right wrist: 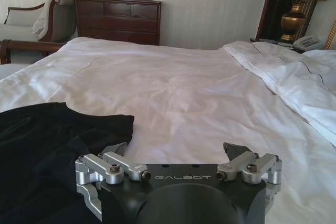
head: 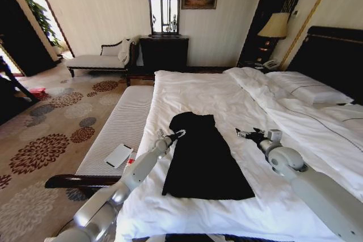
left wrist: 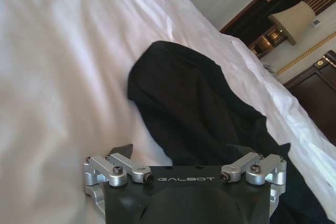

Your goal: Fold the clothes on the bed.

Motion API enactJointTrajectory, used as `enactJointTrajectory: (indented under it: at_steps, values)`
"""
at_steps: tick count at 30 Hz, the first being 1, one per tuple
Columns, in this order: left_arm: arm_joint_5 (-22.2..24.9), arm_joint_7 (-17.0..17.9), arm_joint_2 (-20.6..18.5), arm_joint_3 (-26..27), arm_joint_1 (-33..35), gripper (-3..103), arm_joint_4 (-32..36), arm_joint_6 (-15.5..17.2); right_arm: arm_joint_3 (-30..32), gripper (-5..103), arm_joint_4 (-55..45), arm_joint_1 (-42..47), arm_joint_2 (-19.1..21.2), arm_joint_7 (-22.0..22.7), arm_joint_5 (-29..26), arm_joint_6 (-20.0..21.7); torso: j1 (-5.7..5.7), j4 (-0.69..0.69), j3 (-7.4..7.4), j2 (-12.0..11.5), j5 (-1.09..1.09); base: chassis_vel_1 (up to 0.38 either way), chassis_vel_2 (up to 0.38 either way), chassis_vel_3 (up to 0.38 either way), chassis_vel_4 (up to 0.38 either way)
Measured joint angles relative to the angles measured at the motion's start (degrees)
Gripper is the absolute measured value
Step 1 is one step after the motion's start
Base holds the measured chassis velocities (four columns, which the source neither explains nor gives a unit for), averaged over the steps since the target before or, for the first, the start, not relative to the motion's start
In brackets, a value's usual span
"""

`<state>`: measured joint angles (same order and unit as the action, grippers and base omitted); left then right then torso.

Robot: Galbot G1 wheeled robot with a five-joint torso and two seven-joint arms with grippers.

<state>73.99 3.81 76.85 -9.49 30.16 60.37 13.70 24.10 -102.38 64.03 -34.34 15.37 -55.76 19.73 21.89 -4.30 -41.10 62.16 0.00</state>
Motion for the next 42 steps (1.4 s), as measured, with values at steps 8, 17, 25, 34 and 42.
enactJointTrajectory:
  at_steps: [8,17,25,34,42]
  values:
    - [-1.26,-0.58,1.16,0.36,-0.76,100,-1.91,-0.08,-0.84,100,-0.65,-0.52,-0.09,0.50,-0.53,0.56,0.00,0.00,0.00,0.00,0.00,0.000,0.000,0.000,0.000]
    - [-4.45,-1.55,3.19,-0.90,-1.48,100,-3.40,-0.67,1.35,100,-1.71,1.01,-1.62,-1.45,-9.62,-1.82,0.00,-0.01,0.00,0.00,0.00,0.000,0.000,0.000,0.000]
    - [-5.13,-2.28,3.84,-1.48,-2.22,100,-4.31,-1.00,0.88,100,-1.69,0.62,-2.13,-2.91,-8.72,-2.96,0.00,-0.01,0.00,0.00,0.00,0.000,0.000,0.000,0.000]
    - [-5.79,-2.88,4.74,-1.45,-2.70,89,-5.96,-1.66,1.12,100,-1.50,1.08,-1.79,-2.64,-7.39,-2.90,0.00,-0.01,0.00,0.00,0.00,0.000,0.000,0.000,0.000]
    - [-5.57,-1.93,2.39,-0.95,-1.41,56,-3.92,-1.91,1.05,100,-1.43,0.86,-1.58,-2.26,-6.62,-2.67,0.00,-0.02,0.00,0.00,0.00,0.000,0.000,0.000,0.000]
